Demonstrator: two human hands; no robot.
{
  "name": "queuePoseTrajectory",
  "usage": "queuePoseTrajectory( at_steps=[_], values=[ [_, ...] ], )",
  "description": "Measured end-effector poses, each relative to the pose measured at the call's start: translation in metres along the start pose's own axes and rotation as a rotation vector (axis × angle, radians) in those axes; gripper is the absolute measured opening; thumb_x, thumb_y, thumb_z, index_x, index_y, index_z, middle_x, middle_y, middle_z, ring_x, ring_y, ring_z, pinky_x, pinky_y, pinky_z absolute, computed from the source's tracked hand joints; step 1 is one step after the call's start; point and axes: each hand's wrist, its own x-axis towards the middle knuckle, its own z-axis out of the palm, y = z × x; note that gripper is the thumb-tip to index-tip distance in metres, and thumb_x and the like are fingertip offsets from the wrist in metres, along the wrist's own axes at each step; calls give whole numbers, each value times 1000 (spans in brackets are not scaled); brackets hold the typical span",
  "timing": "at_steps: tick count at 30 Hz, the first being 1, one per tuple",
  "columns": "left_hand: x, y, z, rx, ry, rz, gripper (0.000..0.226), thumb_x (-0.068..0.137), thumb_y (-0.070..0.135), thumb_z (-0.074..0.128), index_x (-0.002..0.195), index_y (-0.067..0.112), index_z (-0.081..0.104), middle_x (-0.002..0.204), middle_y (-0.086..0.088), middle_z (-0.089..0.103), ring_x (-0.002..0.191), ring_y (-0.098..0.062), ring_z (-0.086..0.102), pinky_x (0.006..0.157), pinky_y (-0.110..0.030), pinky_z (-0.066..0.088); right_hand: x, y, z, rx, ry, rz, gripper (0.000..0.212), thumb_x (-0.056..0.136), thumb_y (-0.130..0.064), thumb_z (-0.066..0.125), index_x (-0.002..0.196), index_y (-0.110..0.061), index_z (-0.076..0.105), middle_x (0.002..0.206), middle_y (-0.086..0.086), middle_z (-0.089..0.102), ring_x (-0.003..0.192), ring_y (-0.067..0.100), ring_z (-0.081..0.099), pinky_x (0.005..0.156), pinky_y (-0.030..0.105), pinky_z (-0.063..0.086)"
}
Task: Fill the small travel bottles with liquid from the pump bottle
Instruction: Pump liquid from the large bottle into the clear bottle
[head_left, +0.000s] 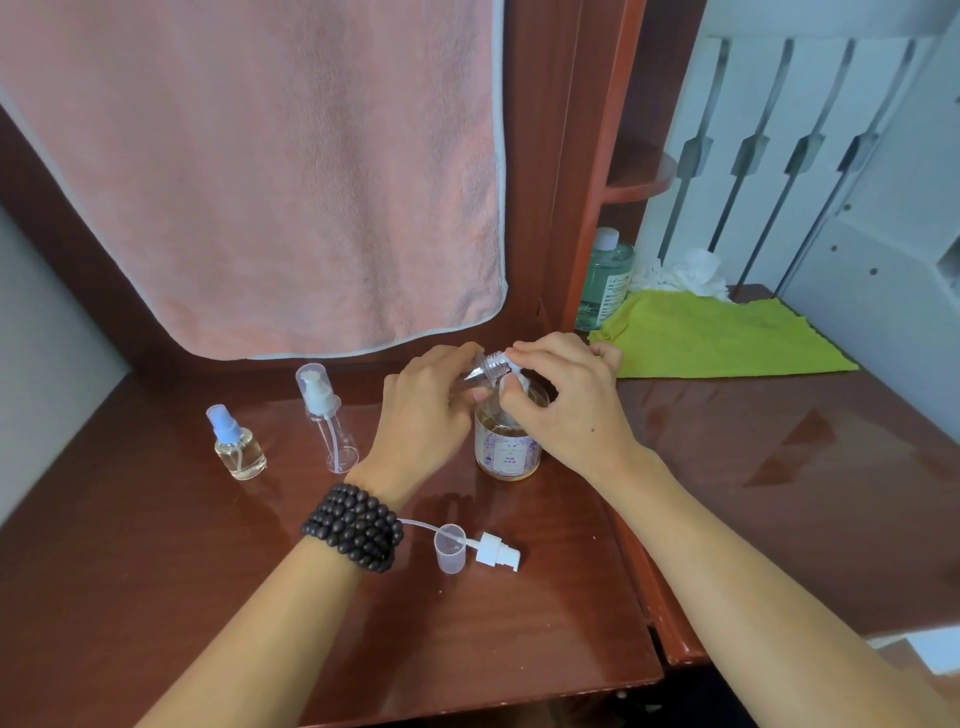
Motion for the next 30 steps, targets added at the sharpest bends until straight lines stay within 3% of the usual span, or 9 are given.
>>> queuePoseTrajectory(
  at_steps=[10, 18, 25, 30],
  values=[
    [-4, -2, 7, -17, -8, 8, 38, 81, 26, 59, 118, 35, 56, 104, 10, 63, 96, -23, 64, 86, -54, 52, 0, 0, 4, -24, -1, 41, 21, 77, -36, 65, 84, -24, 79, 89, -13, 70, 88, 6, 65, 86, 42, 30],
    [-1, 3, 0, -22, 4, 2, 39, 82, 32, 59, 120, 38, 53, 107, 14, 62, 101, -19, 65, 91, -54, 52, 0, -2, -2, 2, -9, 35, 27, 79, -38, 62, 95, -25, 79, 102, -14, 71, 98, 4, 64, 88, 47, 34],
    [2, 0, 2, -7, 3, 15, 39, 82, 30, 60, 120, 35, 57, 109, 10, 65, 102, -21, 66, 88, -55, 52, 0, 0, -1, -21, -23, 42, 23, 77, -36, 66, 94, -26, 79, 99, -15, 70, 96, 4, 63, 88, 40, 28],
    [-4, -1, 7, -9, -2, 3, 41, 81, 27, 59, 121, 34, 56, 105, 10, 63, 97, -24, 65, 85, -56, 52, -3, -1, 1, -25, -49, 46, 32, 76, -44, 60, 93, -24, 79, 97, -14, 69, 95, 5, 63, 88, 38, 25]
  ],
)
